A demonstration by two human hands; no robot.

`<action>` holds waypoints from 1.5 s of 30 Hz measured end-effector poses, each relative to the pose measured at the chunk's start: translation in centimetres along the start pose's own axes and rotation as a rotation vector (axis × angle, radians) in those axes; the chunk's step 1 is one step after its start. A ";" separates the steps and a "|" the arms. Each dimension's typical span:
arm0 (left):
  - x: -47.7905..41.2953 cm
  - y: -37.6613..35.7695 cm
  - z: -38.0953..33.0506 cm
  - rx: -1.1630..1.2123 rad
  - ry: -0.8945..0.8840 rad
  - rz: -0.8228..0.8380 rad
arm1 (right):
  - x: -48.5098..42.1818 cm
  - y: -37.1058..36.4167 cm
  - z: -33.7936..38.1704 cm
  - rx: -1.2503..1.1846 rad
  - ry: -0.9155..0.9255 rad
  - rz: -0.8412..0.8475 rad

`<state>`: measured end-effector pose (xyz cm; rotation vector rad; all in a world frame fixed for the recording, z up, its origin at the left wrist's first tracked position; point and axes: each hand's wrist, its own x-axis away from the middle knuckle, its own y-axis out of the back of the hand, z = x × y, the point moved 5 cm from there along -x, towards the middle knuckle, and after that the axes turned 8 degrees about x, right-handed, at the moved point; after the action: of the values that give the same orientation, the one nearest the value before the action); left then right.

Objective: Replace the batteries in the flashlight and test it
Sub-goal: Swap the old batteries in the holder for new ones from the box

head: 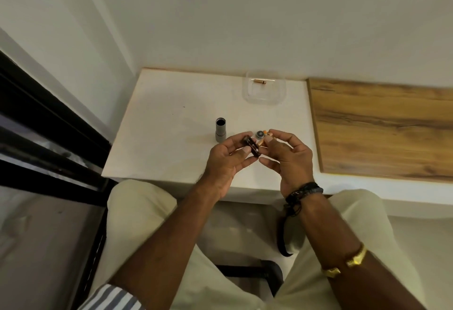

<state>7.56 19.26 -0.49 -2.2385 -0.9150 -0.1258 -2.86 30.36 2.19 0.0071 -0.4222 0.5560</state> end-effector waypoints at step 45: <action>-2.8 1.0 -0.1 0.264 0.027 -0.085 | -3.5 -1.8 -0.4 0.605 0.489 -0.143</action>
<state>6.15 17.09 -1.87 -1.9513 -0.9534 -0.0693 -4.44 27.04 0.66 0.4698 0.2320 0.5068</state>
